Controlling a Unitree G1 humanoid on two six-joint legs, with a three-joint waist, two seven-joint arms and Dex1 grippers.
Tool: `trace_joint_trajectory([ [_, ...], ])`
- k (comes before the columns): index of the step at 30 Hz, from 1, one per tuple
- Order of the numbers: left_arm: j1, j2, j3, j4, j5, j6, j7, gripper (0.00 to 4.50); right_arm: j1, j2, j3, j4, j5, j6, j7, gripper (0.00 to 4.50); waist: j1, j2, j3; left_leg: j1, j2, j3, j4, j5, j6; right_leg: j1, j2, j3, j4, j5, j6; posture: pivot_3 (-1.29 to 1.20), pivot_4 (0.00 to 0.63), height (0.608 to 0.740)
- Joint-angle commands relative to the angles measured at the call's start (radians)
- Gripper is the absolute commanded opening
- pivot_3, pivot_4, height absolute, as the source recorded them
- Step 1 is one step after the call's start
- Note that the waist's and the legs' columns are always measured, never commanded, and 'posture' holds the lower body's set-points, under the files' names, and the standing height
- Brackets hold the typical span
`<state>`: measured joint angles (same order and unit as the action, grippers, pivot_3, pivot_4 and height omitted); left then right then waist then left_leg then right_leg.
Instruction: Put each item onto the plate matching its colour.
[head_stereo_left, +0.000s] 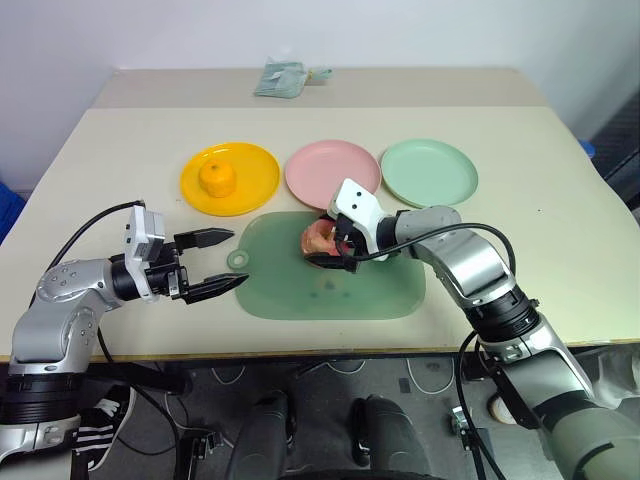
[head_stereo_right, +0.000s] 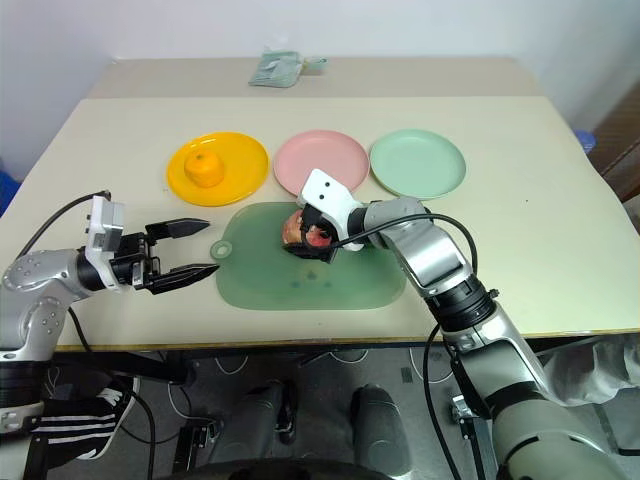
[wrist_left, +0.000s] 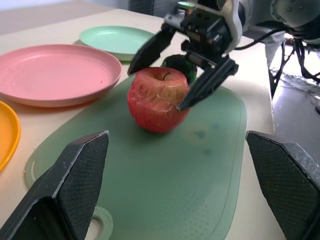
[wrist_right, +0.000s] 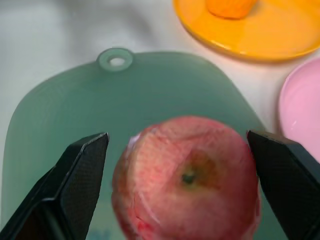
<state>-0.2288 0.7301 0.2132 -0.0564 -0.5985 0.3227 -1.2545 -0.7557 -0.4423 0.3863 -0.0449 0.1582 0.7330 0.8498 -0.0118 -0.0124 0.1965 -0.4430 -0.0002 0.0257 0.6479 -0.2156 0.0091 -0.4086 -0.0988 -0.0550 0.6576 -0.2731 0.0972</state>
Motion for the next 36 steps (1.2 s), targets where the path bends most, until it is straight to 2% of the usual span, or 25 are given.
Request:
trace_joint_trajectory([
  [1,0.010,0.004,0.016,-0.039,-0.013,-0.011,0.009,4.46,0.011,-0.003,0.015,-0.042,-0.011,0.004,0.008,4.50,-0.001,0.000,0.000,0.000,0.000,0.000,0.000,0.000,0.000,0.000,0.000,0.000,0.000,0.000,0.000,0.00,0.150,0.740],
  [5,0.020,0.002,0.013,-0.051,-0.015,-0.008,0.018,4.46,0.016,0.002,0.013,-0.043,-0.014,0.005,0.006,4.50,-0.001,0.000,0.000,0.000,0.000,0.000,0.000,0.000,0.000,0.000,0.000,0.000,0.000,0.000,0.000,0.00,0.150,0.740],
  [6,0.020,0.002,0.013,-0.051,-0.015,-0.007,0.020,4.50,0.016,0.003,0.009,-0.042,-0.009,0.009,0.010,3.95,-0.001,0.000,0.000,0.000,0.000,0.000,0.000,0.000,0.000,0.000,0.000,0.000,0.000,0.000,0.000,0.00,0.150,0.740],
  [8,0.018,0.003,0.014,-0.046,-0.011,-0.012,0.024,4.50,0.016,0.004,0.004,-0.044,-0.009,0.006,0.011,3.37,0.000,0.000,0.000,0.000,0.000,0.000,0.000,0.000,0.000,0.000,0.000,0.000,0.000,0.000,0.000,0.00,0.150,0.740],
  [9,0.013,0.001,0.018,-0.039,-0.008,-0.016,0.031,4.50,0.015,0.006,-0.002,-0.048,-0.005,0.007,0.010,3.25,-0.001,0.000,0.000,0.000,0.000,0.000,0.000,0.000,0.000,0.000,0.000,0.000,0.000,0.000,0.000,0.00,0.150,0.740],
  [15,-0.030,-0.027,0.035,-0.012,-0.017,0.021,0.136,4.50,-0.107,0.131,-0.193,0.008,0.076,-0.004,-0.107,3.25,-0.004,0.000,0.000,0.000,0.000,0.000,0.000,0.000,0.000,0.000,0.000,0.000,0.000,0.000,0.000,0.00,0.150,0.740],
  [21,-0.044,-0.075,-0.002,0.037,0.122,-0.116,0.248,4.50,-0.293,0.230,-0.270,0.400,-0.025,-0.252,-0.320,3.25,0.001,0.000,0.000,0.000,0.000,0.000,-0.001,0.000,0.000,-0.001,0.000,0.000,0.000,0.000,0.000,0.00,0.150,0.740],
  [25,-0.065,-0.097,-0.002,0.078,0.152,-0.142,0.290,4.50,-0.418,0.317,-0.275,0.796,-0.093,-0.444,-0.440,3.25,-0.007,0.000,0.000,0.000,0.000,0.001,-0.001,0.000,-0.001,-0.001,0.000,0.000,0.000,0.001,-0.001,0.00,0.150,0.740],
  [30,-0.031,-0.113,0.006,0.041,0.175,-0.181,0.328,4.50,-0.492,0.362,-0.271,1.101,-0.153,-0.630,-0.457,3.25,-0.010,0.001,0.000,-0.001,0.000,0.002,-0.003,0.000,-0.001,-0.002,0.001,0.001,0.000,0.001,-0.001,0.00,0.150,0.740],
  [34,0.018,-0.099,0.022,-0.017,0.143,-0.153,0.327,4.50,-0.495,0.359,-0.282,1.186,-0.170,-0.685,-0.415,3.25,-0.010,0.001,0.000,-0.001,0.000,0.002,-0.004,0.000,-0.001,-0.002,0.000,0.001,-0.002,0.001,-0.001,0.00,0.150,0.740],
  [36,0.042,-0.099,0.027,-0.054,0.127,-0.140,0.328,4.50,-0.495,0.352,-0.305,1.187,-0.155,-0.698,-0.382,4.28,-0.010,0.001,0.000,-0.001,0.000,0.002,-0.004,0.000,-0.001,-0.002,0.001,0.001,-0.002,0.001,-0.001,0.00,0.150,0.740],
])
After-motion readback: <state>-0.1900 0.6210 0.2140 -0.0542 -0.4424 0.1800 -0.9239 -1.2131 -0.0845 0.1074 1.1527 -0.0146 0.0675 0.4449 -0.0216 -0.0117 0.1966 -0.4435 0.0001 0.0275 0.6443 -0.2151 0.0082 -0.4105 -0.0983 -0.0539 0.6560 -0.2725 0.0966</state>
